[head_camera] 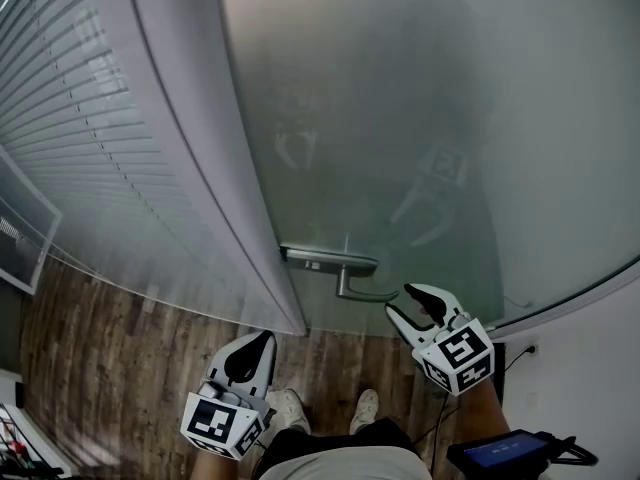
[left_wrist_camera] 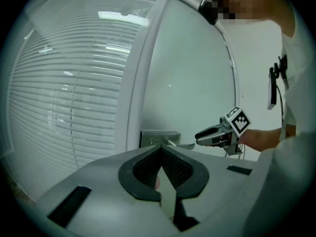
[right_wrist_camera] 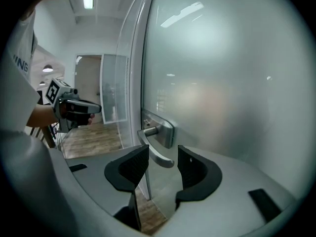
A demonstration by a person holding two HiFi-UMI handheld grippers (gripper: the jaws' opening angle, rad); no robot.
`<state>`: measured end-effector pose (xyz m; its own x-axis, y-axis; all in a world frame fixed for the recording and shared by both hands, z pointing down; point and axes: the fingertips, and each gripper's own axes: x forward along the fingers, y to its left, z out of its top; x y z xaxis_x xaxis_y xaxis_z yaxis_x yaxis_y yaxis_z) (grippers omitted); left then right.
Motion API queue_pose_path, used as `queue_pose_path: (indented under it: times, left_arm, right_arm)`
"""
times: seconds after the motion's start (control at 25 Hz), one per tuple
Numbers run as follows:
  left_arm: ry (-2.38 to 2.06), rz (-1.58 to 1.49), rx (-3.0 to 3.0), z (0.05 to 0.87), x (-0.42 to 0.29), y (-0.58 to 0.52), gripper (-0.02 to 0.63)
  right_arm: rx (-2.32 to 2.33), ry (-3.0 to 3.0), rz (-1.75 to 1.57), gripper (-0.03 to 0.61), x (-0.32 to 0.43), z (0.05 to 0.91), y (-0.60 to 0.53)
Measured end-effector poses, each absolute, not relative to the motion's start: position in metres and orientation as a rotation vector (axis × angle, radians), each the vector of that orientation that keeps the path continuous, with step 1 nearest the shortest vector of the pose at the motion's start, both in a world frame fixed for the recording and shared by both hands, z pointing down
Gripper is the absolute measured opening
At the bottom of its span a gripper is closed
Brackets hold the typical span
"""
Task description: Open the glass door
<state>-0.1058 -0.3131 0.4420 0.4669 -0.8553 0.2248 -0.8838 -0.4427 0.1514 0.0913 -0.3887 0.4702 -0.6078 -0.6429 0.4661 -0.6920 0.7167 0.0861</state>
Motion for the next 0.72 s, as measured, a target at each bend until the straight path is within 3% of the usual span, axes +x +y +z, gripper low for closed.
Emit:
queue_pose_path:
  times: [0.72]
  left_arm:
    - [-1.495, 0.170, 2.466, 0.446, -0.112, -0.325, -0.002]
  right_arm:
    - [0.953, -2.404, 0.111, 0.156, 0.082, 0.492, -0.398]
